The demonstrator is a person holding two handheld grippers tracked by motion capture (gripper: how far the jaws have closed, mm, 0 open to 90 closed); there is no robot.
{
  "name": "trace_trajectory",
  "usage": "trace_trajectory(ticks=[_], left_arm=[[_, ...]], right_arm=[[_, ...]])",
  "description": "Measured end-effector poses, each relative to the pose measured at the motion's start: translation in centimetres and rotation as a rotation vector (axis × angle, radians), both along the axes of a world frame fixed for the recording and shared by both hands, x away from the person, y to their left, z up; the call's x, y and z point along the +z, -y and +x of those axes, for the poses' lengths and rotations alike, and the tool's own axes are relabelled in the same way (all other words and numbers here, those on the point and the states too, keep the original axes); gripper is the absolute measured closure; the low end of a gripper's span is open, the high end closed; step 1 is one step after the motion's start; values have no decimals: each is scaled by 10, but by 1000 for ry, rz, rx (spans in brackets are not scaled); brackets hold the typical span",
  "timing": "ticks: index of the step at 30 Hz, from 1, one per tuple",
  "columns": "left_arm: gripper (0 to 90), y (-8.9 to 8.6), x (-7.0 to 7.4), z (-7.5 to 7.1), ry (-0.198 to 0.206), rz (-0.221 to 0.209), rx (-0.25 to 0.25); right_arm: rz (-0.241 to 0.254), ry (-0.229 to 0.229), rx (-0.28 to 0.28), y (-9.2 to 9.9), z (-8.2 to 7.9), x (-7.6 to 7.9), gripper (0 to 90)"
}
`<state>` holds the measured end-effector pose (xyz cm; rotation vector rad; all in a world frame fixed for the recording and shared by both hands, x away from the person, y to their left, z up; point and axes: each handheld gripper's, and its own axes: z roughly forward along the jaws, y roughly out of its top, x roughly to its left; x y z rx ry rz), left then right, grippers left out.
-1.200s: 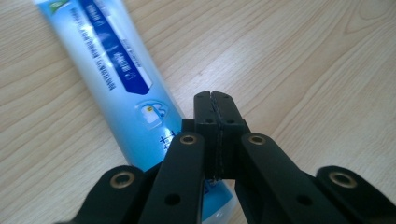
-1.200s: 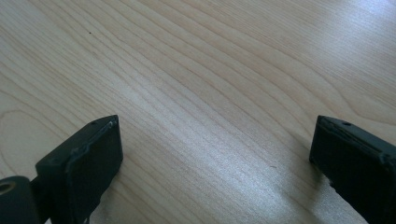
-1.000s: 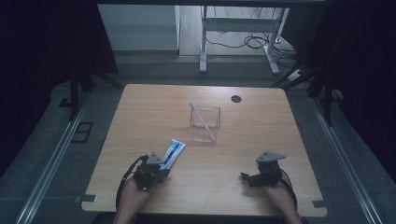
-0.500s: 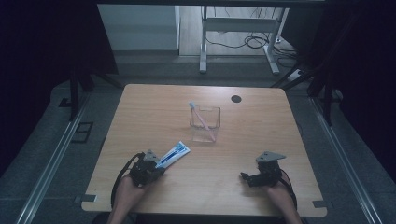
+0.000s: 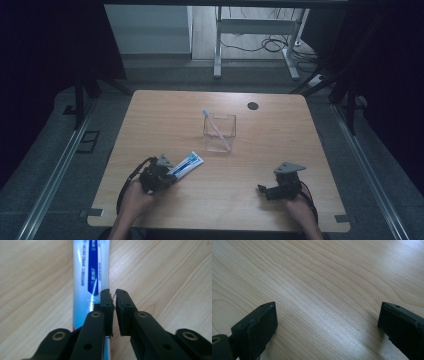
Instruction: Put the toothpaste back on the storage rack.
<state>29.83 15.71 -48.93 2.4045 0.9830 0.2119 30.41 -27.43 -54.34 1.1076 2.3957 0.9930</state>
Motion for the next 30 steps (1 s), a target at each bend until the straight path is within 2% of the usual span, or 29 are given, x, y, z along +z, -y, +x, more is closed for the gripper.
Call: trace_trajectory(ticks=[7, 18, 25, 30], left_arm=[[704, 5, 8, 15, -37, 68, -3], [511, 21, 6, 38, -141, 189, -48], [454, 29, -1, 53, -230, 242, -49], [443, 33, -6, 60, -262, 269, -52]], right_arm=[[0, 0, 0, 0, 0, 0, 24], [-2, -1, 0, 0, 0, 0, 24], [-2, -1, 0, 0, 0, 0, 24], [-2, 0, 0, 0, 0, 0, 24]])
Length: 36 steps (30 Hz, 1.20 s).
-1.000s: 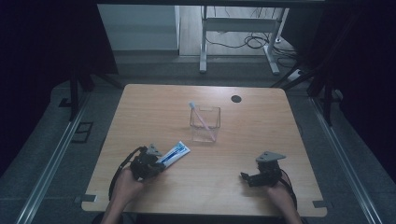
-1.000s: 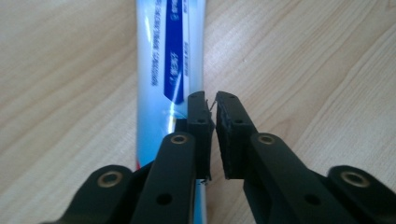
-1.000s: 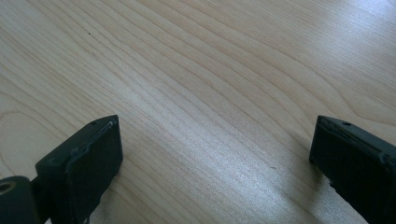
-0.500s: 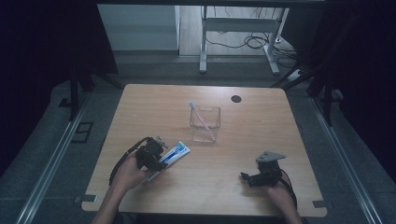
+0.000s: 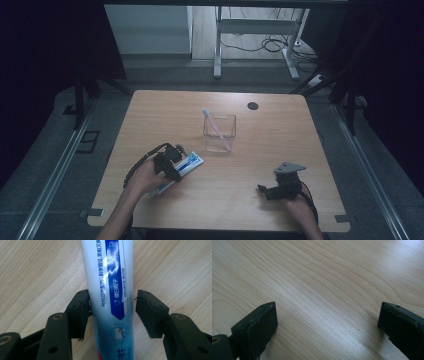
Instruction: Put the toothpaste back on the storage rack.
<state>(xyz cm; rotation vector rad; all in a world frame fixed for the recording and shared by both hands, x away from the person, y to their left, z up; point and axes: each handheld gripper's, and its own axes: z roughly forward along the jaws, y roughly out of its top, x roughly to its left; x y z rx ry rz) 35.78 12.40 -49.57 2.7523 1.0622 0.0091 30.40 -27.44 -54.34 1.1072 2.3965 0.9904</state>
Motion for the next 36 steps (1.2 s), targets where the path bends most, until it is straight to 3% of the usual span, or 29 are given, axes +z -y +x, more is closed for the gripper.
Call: trace_trajectory(ticks=[7, 17, 24, 36], left_arm=[[459, 5, -6, 7, -41, 40, -7], [553, 6, -4, 11, -74, 43, 13], [677, 2, 0, 10, -70, 12, 27], [728, -8, 3, 5, -30, -59, 38]], right_arm=[[0, 0, 0, 0, 0, 0, 24], [0, 0, 0, 0, 0, 0, 24], [0, 0, 0, 0, 0, 0, 24], [1, 0, 0, 0, 0, 0, 24]])
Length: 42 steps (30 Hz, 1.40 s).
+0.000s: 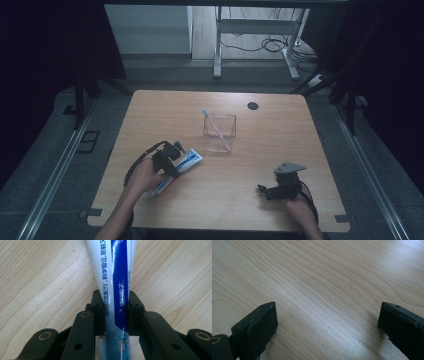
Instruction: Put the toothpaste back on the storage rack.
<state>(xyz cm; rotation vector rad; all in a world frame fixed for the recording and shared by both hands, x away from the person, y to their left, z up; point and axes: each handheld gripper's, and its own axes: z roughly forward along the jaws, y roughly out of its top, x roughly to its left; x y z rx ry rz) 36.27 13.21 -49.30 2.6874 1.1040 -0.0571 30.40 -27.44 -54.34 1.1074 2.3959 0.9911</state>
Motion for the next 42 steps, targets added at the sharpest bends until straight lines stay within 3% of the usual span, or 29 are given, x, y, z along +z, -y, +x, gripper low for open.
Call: trace_trajectory(ticks=[7, 15, 24, 42], left_arm=[[731, -3, 6, -4, 28, -55, 0], [730, -7, 19, -9, 98, -118, -13], [730, -11, 38, -18, 160, -240, -4], [730, -2, 68, -17, 300, -353, 7]], right_arm=[[-1, 0, 0, 0, 0, 0, 24], [-1, 0, 0, 0, 0, 0, 24], [-3, 0, 0, 0, 0, 0, 24], [-2, 2, 2, 0, 0, 0, 24]])
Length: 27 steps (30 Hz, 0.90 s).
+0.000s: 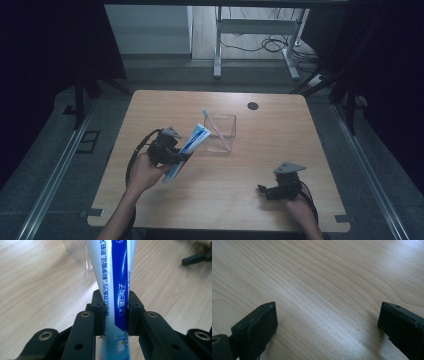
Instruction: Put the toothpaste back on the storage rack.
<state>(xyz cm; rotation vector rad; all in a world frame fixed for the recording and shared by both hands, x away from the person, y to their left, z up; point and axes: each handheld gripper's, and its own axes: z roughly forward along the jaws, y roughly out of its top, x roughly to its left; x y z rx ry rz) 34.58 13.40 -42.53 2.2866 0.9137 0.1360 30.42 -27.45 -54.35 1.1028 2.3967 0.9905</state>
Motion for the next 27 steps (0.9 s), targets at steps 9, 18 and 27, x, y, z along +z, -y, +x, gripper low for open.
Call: trace_trajectory(ticks=[9, 18, 27], left_arm=[[730, 9, 11, 9, 58, -41, 20], [730, 21, 19, 21, 116, -86, 33], [730, 34, 29, 34, 165, -128, 56]], right_arm=[[-2, -1, 0, 0, 0, 0, 24], [-3, 0, 1, 0, 0, 0, 24], [-2, 0, 2, 0, 0, 0, 25]])
